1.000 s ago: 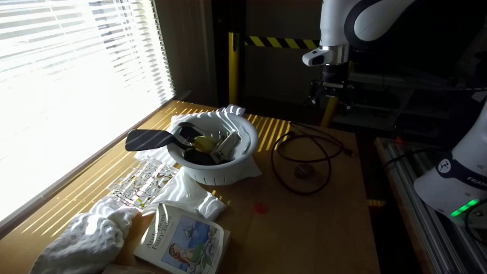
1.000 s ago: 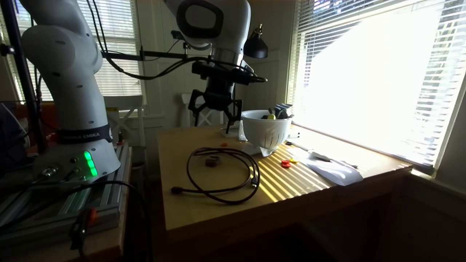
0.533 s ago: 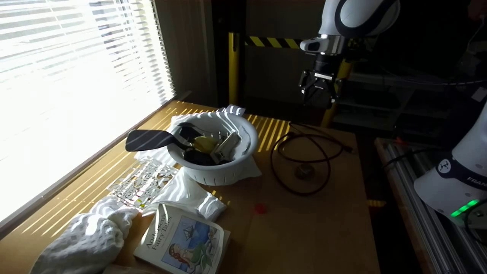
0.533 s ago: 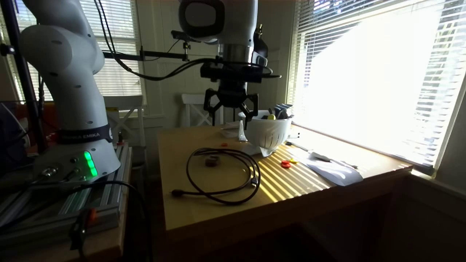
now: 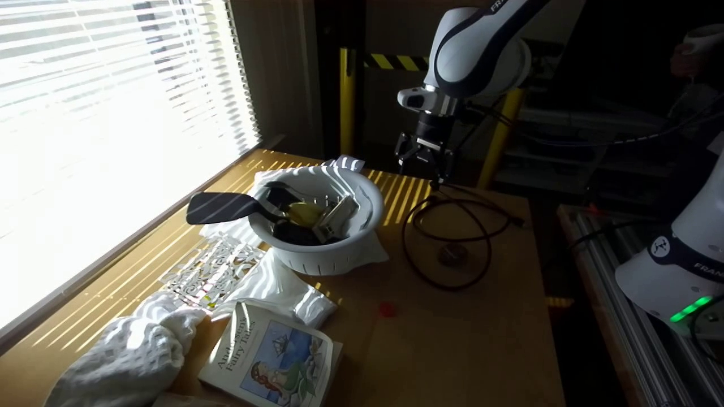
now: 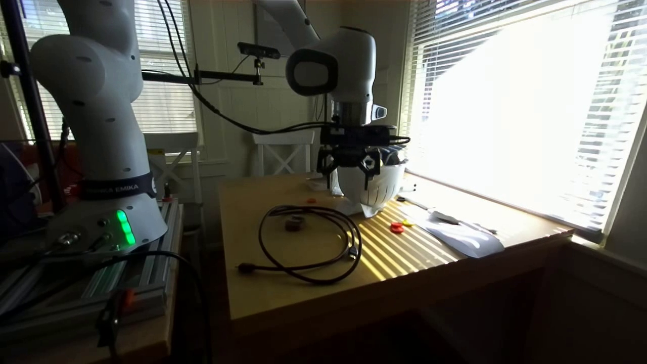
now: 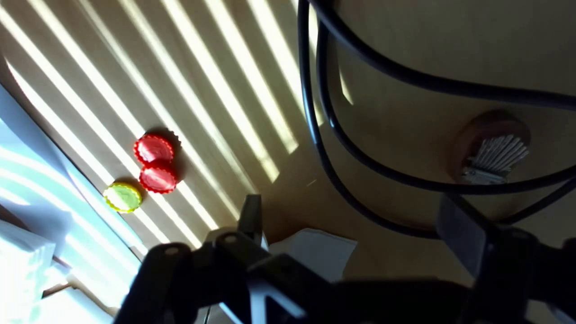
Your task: Untangle the cable
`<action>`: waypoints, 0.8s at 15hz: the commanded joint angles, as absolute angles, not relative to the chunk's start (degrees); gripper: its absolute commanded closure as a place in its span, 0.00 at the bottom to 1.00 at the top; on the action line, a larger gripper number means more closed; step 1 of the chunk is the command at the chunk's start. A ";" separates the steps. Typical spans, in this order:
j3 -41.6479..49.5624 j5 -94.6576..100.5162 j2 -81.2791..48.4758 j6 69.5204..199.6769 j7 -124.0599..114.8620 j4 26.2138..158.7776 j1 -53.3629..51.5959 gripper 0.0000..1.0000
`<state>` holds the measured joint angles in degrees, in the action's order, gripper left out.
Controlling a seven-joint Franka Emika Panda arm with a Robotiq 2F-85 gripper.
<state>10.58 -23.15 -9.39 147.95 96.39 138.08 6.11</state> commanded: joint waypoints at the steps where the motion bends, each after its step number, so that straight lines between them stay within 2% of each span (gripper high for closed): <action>1: 6.42 -22.33 -21.41 150.45 91.41 129.92 8.80 0.00; 7: 5.39 -15.38 -29.36 148.39 84.40 125.75 13.90 0.00; 8: 5.18 -14.58 -29.79 148.56 84.08 125.61 14.78 0.25; 9: 5.11 -13.76 -30.01 148.83 83.48 125.53 15.42 0.26; 12: 3.74 -12.91 -29.31 148.83 83.27 125.55 17.32 0.49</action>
